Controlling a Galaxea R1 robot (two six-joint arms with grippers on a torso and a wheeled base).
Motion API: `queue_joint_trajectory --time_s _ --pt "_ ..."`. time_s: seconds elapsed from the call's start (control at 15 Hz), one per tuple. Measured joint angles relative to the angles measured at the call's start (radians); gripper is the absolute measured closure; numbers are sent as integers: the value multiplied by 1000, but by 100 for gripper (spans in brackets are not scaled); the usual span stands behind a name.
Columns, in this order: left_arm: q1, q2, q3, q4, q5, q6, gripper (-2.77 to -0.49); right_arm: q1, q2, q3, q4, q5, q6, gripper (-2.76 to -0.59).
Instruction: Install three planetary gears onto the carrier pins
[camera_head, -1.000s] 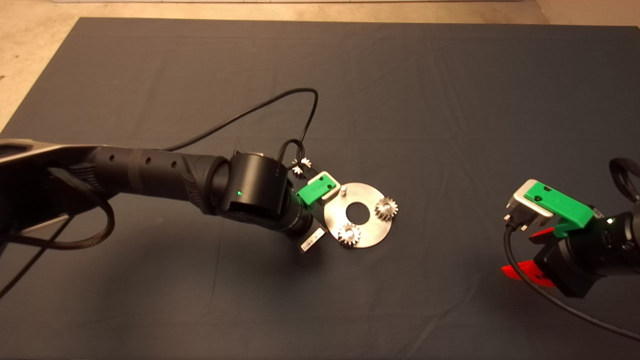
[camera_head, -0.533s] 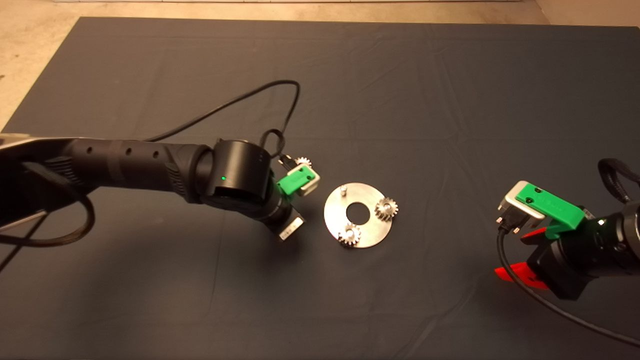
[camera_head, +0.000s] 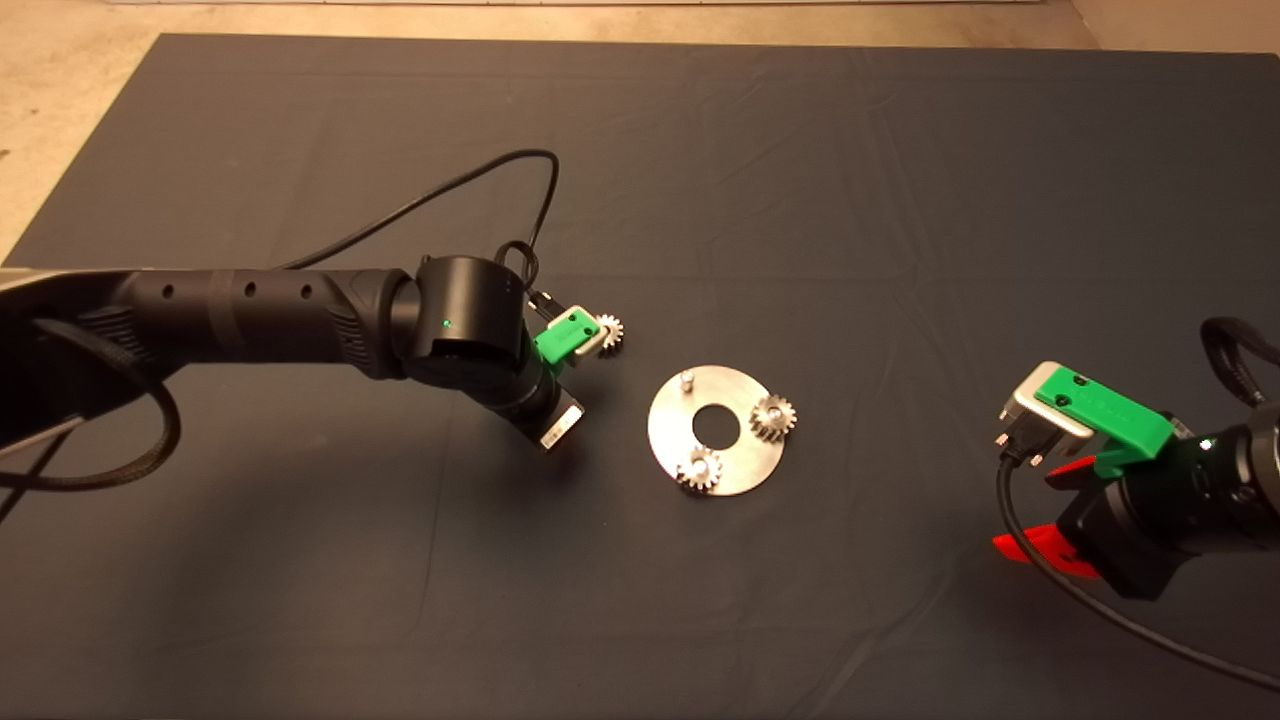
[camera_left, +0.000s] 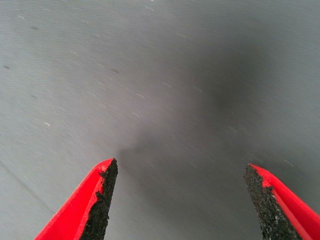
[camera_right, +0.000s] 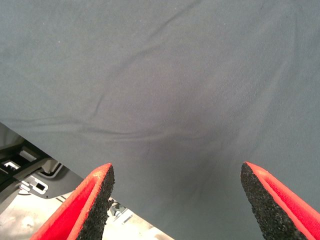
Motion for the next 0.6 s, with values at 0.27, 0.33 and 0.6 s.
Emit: queue_joint_trajectory --time_s 0.27,0.33,0.6 --pt "-2 7 -8 0 -25 0 -176 0 11 0 0 1 0 -186" --pt "-6 12 -15 -5 -26 0 -176 0 12 0 0 0 0 -186" --pt "-37 36 -81 -38 -29 16 -189 0 11 0 2 -2 0 -186"
